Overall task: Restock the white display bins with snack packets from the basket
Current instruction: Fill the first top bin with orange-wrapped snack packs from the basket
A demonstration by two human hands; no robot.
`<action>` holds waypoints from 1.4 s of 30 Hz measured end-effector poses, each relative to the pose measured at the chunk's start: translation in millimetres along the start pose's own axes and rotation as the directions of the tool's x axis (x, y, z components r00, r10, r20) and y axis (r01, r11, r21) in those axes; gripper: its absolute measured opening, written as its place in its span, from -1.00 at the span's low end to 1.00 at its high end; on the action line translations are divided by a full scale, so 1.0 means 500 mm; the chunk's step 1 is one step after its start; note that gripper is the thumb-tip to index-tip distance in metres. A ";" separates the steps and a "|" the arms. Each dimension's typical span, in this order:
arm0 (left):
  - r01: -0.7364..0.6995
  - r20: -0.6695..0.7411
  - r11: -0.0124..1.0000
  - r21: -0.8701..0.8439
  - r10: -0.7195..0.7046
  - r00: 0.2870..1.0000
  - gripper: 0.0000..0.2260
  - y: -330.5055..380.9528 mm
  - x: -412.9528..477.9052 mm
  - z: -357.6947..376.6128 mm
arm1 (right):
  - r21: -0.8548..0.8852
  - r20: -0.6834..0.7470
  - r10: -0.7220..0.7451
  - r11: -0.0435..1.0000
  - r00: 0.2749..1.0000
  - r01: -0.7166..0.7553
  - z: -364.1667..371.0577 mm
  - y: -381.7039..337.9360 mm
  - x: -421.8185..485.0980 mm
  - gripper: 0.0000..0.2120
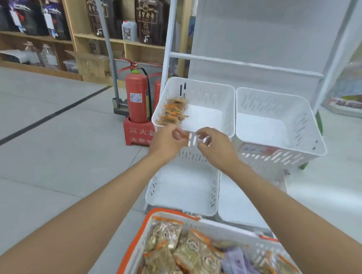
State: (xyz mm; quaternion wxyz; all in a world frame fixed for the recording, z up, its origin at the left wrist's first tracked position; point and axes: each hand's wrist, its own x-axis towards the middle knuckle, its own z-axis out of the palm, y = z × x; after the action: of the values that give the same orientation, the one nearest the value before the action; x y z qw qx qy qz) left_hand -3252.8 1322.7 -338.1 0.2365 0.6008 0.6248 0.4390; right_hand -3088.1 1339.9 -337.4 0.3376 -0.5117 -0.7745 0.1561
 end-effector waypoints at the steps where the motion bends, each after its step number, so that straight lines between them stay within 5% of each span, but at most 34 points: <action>1: 0.038 0.097 0.999 -0.007 -0.037 0.995 -0.87 -0.012 -0.049 0.018 | -0.013 0.087 0.042 0.999 0.995 -0.041 0.002 0.016 -0.054 -0.73; 4: 0.154 0.333 0.988 0.014 -0.150 0.931 -0.83 -0.070 -0.192 0.064 | -0.100 0.379 0.175 0.984 0.909 -0.148 0.018 0.080 -0.223 -0.70; 9: 0.286 0.367 0.958 0.004 -0.267 0.891 -0.87 -0.172 -0.360 0.097 | -0.067 0.541 0.314 0.941 0.780 -0.332 0.086 0.187 -0.441 -0.81; 13: 0.339 0.380 0.940 0.026 -0.323 0.867 -0.86 -0.209 -0.402 0.079 | -0.063 0.531 0.321 0.938 0.784 -0.341 0.167 0.199 -0.463 -0.54; 16: 0.329 0.351 0.941 0.082 -0.336 0.874 -0.88 -0.226 -0.408 0.070 | -0.232 0.457 0.409 0.912 0.790 -0.338 0.241 0.209 -0.441 -0.37; 18: 0.321 0.346 0.941 0.105 -0.337 0.876 -0.89 -0.237 -0.411 0.073 | -0.249 0.389 0.471 0.881 0.792 -0.401 0.265 0.214 -0.433 -0.42; 22: 0.258 0.357 0.961 0.100 -0.277 0.892 -0.60 -0.228 -0.412 0.099 | 0.242 0.413 0.335 0.856 0.847 -0.456 0.213 0.175 -0.431 -0.89; 24: 0.240 0.419 0.967 0.086 -0.254 0.872 -0.39 -0.219 -0.409 0.122 | 0.403 0.397 0.240 0.822 0.886 -0.403 0.168 0.146 -0.423 -0.94; 26: 0.220 0.431 0.975 0.038 -0.214 0.877 -0.59 -0.216 -0.401 0.142 | 0.464 0.431 0.175 0.798 0.885 -0.384 0.131 0.131 -0.406 -0.88; 28: 0.239 0.329 0.971 -0.018 -0.220 0.918 -0.85 -0.212 -0.387 0.142 | 0.406 0.517 0.185 0.806 0.836 -0.430 0.106 0.138 -0.398 -0.72; 30: 0.352 0.250 0.923 -0.156 -0.308 0.918 -0.83 -0.212 -0.370 0.131 | 0.174 0.665 0.233 0.875 0.709 -0.451 0.101 0.175 -0.409 -0.38; 32: 0.495 0.280 0.806 -0.324 -0.418 0.864 -0.78 -0.211 -0.358 0.121 | -0.117 0.766 0.281 0.946 0.579 -0.304 0.124 0.207 -0.444 -0.28; 34: 0.549 0.320 0.768 -0.328 -0.457 0.830 -0.79 -0.220 -0.356 0.118 | -0.204 0.731 0.282 0.959 0.621 -0.196 0.146 0.227 -0.465 -0.62; 36: 0.521 0.334 0.821 -0.234 -0.435 0.836 -0.76 -0.224 -0.364 0.115 | -0.012 0.645 0.258 0.945 0.719 -0.328 0.133 0.221 -0.458 -0.91; 40: 0.509 0.441 0.840 -0.189 -0.390 0.808 -0.62 -0.210 -0.383 0.123 | 0.394 0.501 0.305 0.753 0.810 -0.527 0.075 0.172 -0.412 -0.97; 42: 0.575 0.562 0.785 -0.229 -0.376 0.737 -0.31 -0.199 -0.395 0.135 | 0.446 0.436 0.311 0.740 0.845 -0.503 0.065 0.139 -0.400 -0.93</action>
State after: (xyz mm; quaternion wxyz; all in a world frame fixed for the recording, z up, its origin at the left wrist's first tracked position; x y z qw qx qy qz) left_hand -3218.3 1162.2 -500.6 0.6062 0.4478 0.5793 0.3103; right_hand -3013.1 1193.5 -474.2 0.2896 -0.5188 -0.6098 0.5245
